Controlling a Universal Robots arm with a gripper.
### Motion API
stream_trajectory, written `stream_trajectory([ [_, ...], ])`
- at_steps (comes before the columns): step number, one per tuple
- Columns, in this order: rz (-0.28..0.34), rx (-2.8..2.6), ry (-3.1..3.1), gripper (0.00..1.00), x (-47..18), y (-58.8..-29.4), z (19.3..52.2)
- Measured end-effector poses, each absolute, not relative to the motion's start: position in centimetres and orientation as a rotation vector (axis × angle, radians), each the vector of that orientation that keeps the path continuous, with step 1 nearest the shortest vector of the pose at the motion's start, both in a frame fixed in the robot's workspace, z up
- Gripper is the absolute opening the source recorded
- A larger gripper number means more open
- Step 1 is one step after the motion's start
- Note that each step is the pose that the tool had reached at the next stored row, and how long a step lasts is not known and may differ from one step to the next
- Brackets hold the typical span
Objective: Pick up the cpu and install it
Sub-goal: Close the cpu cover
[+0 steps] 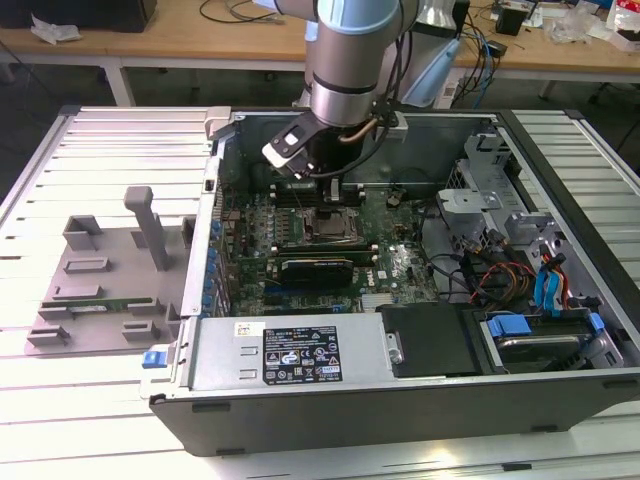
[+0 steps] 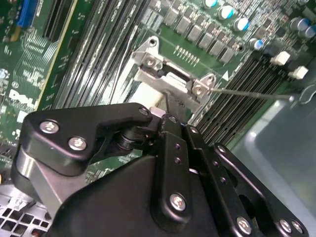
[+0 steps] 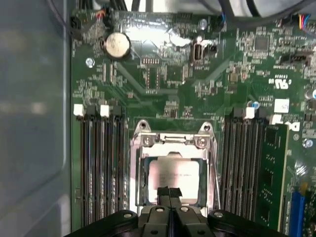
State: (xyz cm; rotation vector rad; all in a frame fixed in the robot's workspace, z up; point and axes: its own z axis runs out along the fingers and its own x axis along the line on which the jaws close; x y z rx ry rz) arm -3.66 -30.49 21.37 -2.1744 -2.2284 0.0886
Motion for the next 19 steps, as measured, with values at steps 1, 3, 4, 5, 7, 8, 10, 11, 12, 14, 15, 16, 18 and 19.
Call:
stream_trajectory([
  [1,0.088,-2.174,-2.228,0.11,-3.9,-30.5,21.3],
  [3,0.088,-2.174,-2.228,0.11,-4.1,-30.5,21.1],
  [4,0.088,-2.174,-2.228,0.11,-4.4,-30.5,21.0],
  [5,0.088,-2.174,-2.228,0.11,-4.5,-30.5,20.8],
  [7,0.088,-2.174,-2.228,0.11,-4.7,-30.5,20.6],
  [8,0.089,-2.174,-2.228,0.11,-4.8,-30.5,20.5],
  [10,0.089,-2.174,-2.229,0.11,-4.8,-30.5,20.4],
  [11,0.089,-2.174,-2.228,0.11,-4.8,-30.5,20.4],
  [12,0.089,-2.174,-2.228,0.11,-4.8,-30.5,20.4],
  [14,0.088,-2.174,-2.228,0.11,-4.5,-30.5,20.4],
  [15,0.087,-2.174,-2.227,0.11,-4.1,-30.5,20.3],
  [16,0.087,-2.173,-2.227,0.11,-3.6,-30.5,20.3],
  [18,0.087,-2.172,-2.227,0.11,-3.2,-30.5,20.4],
  [19,0.087,-2.172,-2.226,0.11,-2.9,-30.5,20.4],
])
